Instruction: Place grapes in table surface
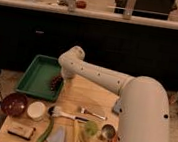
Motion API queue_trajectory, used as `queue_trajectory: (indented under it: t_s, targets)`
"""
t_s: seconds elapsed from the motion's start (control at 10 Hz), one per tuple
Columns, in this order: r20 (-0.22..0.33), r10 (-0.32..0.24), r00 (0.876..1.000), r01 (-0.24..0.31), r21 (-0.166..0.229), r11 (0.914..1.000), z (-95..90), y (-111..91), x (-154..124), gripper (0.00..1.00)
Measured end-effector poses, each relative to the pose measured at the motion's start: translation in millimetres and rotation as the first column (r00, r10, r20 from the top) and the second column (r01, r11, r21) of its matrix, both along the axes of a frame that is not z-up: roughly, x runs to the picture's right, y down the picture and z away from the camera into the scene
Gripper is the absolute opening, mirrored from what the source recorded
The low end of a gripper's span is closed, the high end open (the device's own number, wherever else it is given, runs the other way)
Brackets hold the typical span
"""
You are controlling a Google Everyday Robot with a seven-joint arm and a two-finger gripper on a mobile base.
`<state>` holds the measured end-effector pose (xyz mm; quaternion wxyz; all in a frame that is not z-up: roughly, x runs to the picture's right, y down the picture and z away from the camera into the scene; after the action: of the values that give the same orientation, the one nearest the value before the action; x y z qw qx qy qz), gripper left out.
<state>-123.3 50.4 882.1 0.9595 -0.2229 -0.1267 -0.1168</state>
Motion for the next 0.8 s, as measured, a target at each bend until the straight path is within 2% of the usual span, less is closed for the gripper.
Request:
queue_trajectory:
  t_s: [0.4, 0.8]
  targets:
    - [0.032, -0.018, 0.999, 0.018, 0.018, 0.9997, -3.7, -18, -18, 0.80]
    - [0.111, -0.076, 0.991, 0.072, 0.033, 0.9968, -8.0, -29, -69, 0.80]
